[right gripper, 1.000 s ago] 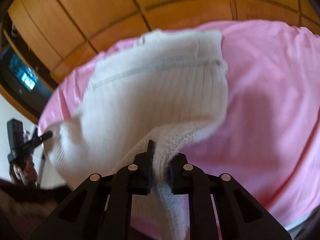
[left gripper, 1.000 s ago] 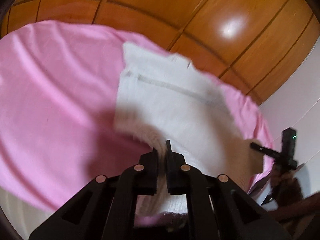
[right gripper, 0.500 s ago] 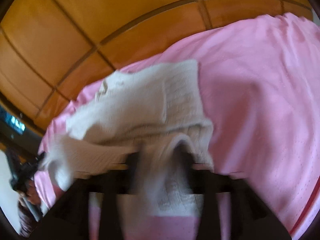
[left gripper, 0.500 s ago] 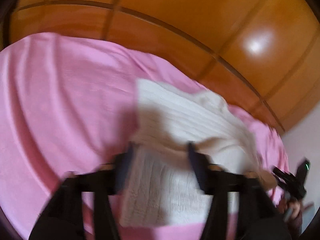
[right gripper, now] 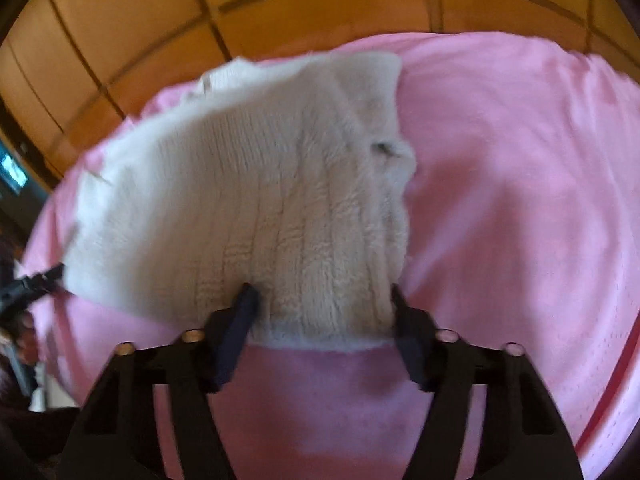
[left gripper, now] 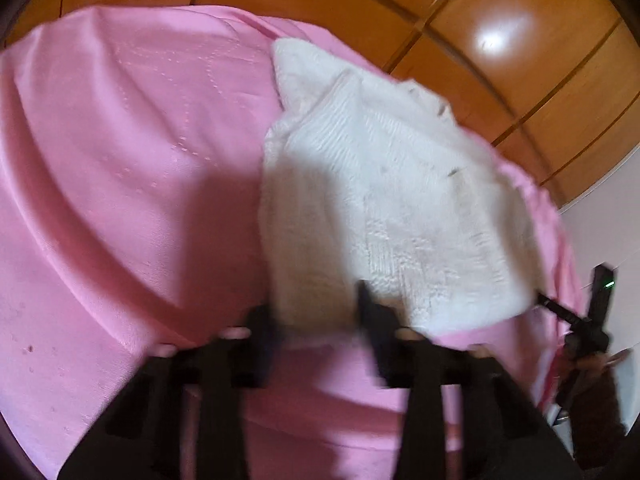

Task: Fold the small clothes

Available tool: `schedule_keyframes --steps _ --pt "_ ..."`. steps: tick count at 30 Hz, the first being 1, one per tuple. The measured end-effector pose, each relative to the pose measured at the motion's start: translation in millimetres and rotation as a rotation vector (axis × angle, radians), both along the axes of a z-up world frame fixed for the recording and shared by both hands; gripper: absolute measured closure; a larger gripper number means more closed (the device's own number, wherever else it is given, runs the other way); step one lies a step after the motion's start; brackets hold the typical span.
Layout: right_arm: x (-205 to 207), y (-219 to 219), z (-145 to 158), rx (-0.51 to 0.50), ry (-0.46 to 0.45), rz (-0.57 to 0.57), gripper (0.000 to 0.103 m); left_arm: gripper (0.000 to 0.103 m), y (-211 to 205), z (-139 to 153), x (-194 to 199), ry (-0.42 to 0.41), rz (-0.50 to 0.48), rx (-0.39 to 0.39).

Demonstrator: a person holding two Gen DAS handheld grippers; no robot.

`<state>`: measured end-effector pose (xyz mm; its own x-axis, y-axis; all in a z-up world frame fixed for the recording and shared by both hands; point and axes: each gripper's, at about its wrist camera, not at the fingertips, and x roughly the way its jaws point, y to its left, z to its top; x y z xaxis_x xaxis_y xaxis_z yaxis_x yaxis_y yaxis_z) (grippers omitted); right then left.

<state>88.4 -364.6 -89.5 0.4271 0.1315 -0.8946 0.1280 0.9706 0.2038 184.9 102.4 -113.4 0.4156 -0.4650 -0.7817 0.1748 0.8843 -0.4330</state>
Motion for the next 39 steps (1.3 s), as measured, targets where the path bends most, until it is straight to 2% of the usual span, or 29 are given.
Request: schedule_keyframes --steps 2,3,5,11,14,19,20,21,22,23,25,27,29,32,33,35,36,37,38,39 --pt "1.8 2.6 3.5 0.021 -0.006 0.004 0.08 0.088 2.9 6.3 -3.1 -0.016 0.025 -0.009" --pt "0.5 4.8 8.6 0.008 -0.014 0.009 0.083 0.091 4.2 11.0 -5.9 -0.031 0.031 0.0" --pt "-6.8 11.8 24.2 -0.01 -0.046 0.032 0.084 0.095 10.0 18.4 -13.8 -0.047 0.041 -0.004" --pt "-46.8 13.0 61.8 0.032 -0.094 0.045 0.085 0.096 24.9 29.0 -42.8 -0.039 0.058 -0.037" --pt "-79.7 14.0 62.1 0.037 -0.047 0.072 0.085 0.097 42.5 25.6 -79.2 -0.002 0.05 -0.058" --pt "-131.5 9.5 52.0 0.07 0.066 0.102 0.085 0.096 47.7 8.6 -130.1 0.074 0.002 -0.032" --pt "-138.8 10.5 50.9 0.063 0.08 0.113 0.084 0.091 49.8 9.4 -133.7 0.069 0.019 -0.006" --pt "-142.3 10.6 50.6 0.07 0.089 0.122 0.081 0.088 53.9 12.4 -134.2 0.056 0.024 -0.023" --pt "-141.5 10.5 51.3 0.066 0.09 0.123 0.078 0.08 57.4 16.1 -132.7 0.04 0.025 -0.048" --pt "-138.3 9.5 54.9 0.044 0.08 0.124 0.069 0.066 62.1 23.5 -128.3 0.005 0.047 -0.061" --pt "-124.7 4.0 67.4 0.017 0.024 0.107 0.04 0.059 63.7 35.4 -118.4 -0.051 0.065 -0.047" --pt "-106.8 1.2 75.0 -0.011 -0.022 0.078 0.039 0.059 55.4 44.1 -100.8 -0.089 0.036 -0.03" --pt "-85.0 0.2 77.4 -0.051 -0.061 0.075 0.039 0.051 40.8 48.1 -83.5 -0.116 -0.004 -0.005" --pt "-51.2 6.0 67.0 -0.083 -0.058 0.088 0.039 0.05 20.7 42.9 -59.3 -0.124 -0.047 0.06" --pt "-43.3 8.3 62.6 -0.089 -0.057 0.095 0.04 0.05 18.1 41.0 -52.2 -0.121 -0.057 0.063" --pt "-28.3 14.9 50.0 -0.099 -0.034 0.115 0.051 0.052 10.6 35.4 -43.3 -0.122 -0.067 0.064" --pt "-24.2 18.3 44.1 -0.111 -0.018 0.126 0.062 0.052 10.6 31.2 -41.6 -0.116 -0.082 0.063" --pt "-22.5 20.5 41.5 -0.123 -0.006 0.133 0.07 0.063 6.5 26.2 -38.4 -0.102 -0.085 0.071" --pt "-23.3 22.6 39.7 -0.126 0.0 0.139 0.087 0.088 4.2 22.3 -36.7 -0.084 -0.091 0.071" --pt "-26.5 24.3 41.0 -0.133 -0.002 0.141 0.094 0.093 4.2 22.7 -38.7 -0.089 -0.103 0.067"
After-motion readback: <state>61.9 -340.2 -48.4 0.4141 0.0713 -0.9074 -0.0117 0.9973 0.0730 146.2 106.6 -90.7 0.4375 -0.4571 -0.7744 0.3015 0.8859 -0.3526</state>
